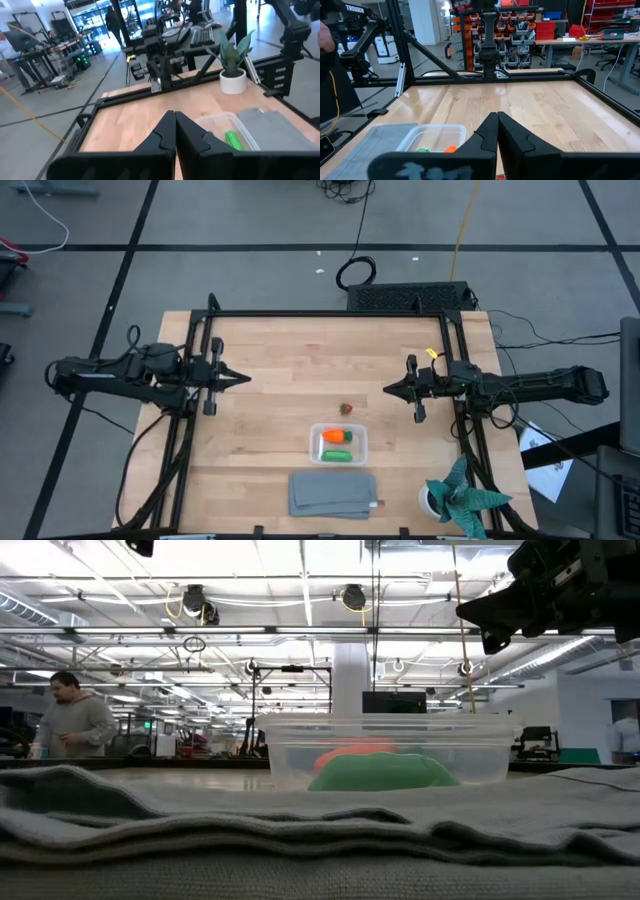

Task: Pick and placing Produce into tupperware
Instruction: Put the strawberry into the transparent bin

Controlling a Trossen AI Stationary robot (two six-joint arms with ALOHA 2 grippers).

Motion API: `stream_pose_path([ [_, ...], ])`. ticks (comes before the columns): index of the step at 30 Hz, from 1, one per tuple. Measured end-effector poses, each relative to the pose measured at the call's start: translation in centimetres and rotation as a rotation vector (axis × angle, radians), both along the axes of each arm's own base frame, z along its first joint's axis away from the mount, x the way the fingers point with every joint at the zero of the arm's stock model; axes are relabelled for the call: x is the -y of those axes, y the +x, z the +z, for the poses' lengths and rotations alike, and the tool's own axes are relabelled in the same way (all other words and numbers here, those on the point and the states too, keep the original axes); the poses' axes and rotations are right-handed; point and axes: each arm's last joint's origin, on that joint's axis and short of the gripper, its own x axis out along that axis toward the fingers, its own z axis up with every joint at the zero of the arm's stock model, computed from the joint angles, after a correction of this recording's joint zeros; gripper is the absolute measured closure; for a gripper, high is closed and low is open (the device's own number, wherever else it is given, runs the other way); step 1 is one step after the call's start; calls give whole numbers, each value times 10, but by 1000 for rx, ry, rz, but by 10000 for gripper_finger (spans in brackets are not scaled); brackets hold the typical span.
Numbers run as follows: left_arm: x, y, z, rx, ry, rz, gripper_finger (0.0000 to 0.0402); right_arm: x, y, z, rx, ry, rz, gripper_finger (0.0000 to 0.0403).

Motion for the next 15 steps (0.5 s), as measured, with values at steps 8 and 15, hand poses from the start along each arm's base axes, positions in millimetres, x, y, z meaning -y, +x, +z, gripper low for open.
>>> stream_pose_path([
  [8, -5, -4, -30, 10, -52, 66, 401, 0, 0, 0, 0, 0, 0, 403],
  [15, -7, -4, -55, 13, -89, 87, 401, 0, 0, 0, 0, 0, 0, 403],
])
